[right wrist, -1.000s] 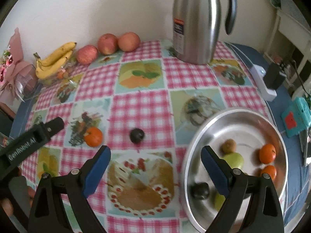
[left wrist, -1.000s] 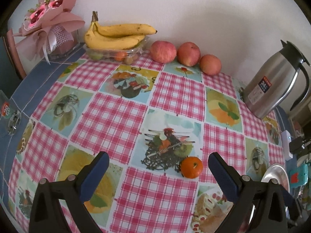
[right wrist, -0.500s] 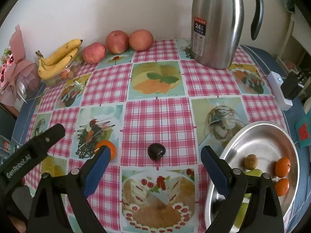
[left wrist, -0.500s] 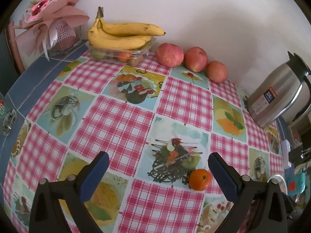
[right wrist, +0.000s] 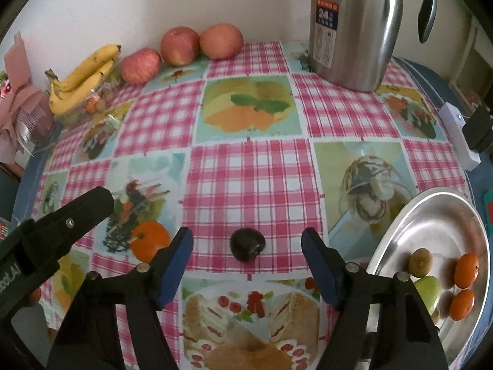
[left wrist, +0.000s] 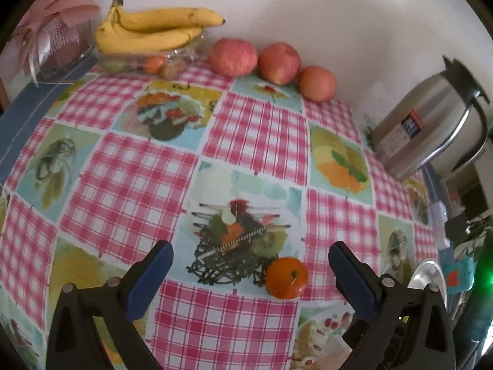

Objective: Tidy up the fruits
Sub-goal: 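Close the right gripper on the black plum while the left gripper grasps the orange, then carry the black plum and the orange over the steel plate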

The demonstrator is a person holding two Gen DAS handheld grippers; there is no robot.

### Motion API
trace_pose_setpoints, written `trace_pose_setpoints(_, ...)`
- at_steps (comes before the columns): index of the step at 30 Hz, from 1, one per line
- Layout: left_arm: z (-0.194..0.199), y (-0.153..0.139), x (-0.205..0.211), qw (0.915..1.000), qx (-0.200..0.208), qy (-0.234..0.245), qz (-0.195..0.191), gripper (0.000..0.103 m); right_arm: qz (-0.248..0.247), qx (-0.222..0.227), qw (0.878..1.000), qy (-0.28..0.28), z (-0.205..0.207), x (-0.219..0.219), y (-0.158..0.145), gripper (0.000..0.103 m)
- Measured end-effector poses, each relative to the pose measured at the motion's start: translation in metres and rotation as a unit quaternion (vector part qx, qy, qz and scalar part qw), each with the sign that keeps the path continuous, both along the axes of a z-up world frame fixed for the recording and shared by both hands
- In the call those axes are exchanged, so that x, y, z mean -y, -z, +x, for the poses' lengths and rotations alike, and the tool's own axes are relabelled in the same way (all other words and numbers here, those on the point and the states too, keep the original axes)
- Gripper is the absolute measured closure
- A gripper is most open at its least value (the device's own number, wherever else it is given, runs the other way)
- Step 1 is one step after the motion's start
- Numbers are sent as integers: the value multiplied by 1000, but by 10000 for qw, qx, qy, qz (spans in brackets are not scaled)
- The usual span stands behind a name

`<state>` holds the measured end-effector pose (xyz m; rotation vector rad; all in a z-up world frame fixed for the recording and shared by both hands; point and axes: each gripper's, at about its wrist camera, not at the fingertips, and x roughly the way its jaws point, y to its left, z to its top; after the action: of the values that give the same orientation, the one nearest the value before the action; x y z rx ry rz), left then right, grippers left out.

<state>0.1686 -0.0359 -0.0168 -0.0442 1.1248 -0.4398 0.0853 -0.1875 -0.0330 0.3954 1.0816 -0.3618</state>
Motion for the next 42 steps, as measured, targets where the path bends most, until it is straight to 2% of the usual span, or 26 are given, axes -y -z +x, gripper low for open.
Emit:
trace_pose_setpoints(3,0,7,2,9998,-178,74,-83,15,68,-42,10000,26,0,2,7,43)
trace_pose_setpoints(7,-3,12,10,9990,-342,259,-114,26,106,-57,9999,2,1,1,13,45)
trace_pose_setpoints(9,-5,13,14,9985,-407,349,-142,30,78,-53,10000,-24,1,0,12,54)
trace_pose_setpoints(13,-7,15,19,9976,-516,428,-154,43,84,-42,9999,-48,1,-1,12,60)
trace_pose_setpoints(15,-7,18,20,9973,-581,428,-146,49,79,-45,9999,-60,1,-1,11,71)
trace_pose_setpoints(21,-7,22,17,9956,-787,391,-311,67,149,-5,9999,-55,1,0,12,75)
trace_pose_setpoints(32,-7,22,17,9943,-924,363,-396,68,224,52,9997,3,-2,1,8,76)
trace_pose_setpoints(42,-13,2,13,9956,-782,343,-379,69,155,195,9997,67,-12,1,-15,76)
